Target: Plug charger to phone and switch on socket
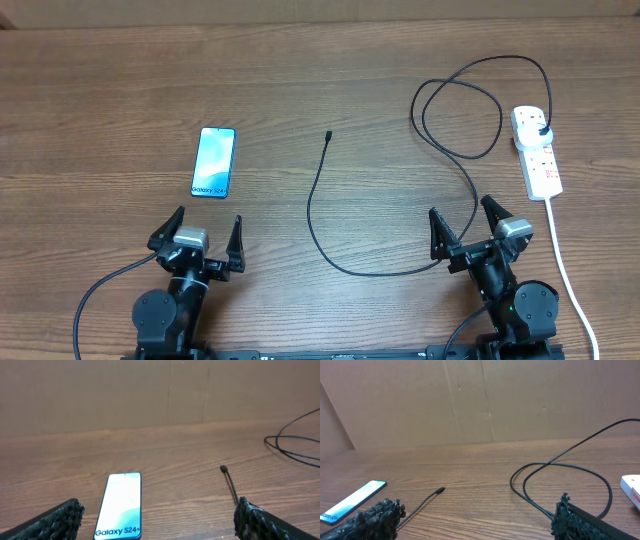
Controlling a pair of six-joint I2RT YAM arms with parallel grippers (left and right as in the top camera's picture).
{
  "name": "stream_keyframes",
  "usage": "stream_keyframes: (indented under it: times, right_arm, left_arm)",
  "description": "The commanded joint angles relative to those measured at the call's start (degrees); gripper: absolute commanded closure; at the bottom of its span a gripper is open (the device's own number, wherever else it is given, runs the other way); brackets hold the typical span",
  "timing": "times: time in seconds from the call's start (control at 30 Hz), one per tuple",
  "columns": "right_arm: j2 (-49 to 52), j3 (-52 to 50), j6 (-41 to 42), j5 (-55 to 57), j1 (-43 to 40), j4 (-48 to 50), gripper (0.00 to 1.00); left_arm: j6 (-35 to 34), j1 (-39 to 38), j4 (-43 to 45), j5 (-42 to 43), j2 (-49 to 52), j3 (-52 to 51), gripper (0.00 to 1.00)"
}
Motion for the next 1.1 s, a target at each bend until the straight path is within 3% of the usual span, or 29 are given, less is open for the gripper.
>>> stream_keyframes:
  times: [0.0,0.27,0.57,0.97,1.07]
  right_arm:
    - [-0.5,-0.61,0.15,0.09,0.0,0.26,0.0]
    - [-0.5,-0.61,0.17,0.09,0.0,0.28,0.0]
    - [-0.5,-0.61,0.15,0.09,-0.02,0.28,0.0]
    - [-0.5,-0.61,0.17,0.09,-0.02,0.28,0.0]
    - [-0.5,-0.61,0.15,0.09,-0.02,0.26,0.0]
  left_arm:
    - [-0.35,0.35,-1.25,0.09,0.35,4.76,0.0]
    - [-0.35,0.35,-2.73,2.29,10.49,12.22,0.0]
    - [-0.37,0.35,-8.63,4.59,31.36,27.26,0.0]
    - [2.82,0.35,-32.87,6.82,67.38,65.0,0.01]
    - [3.56,0.37,-43.12,7.63,79.43,77.85,0.0]
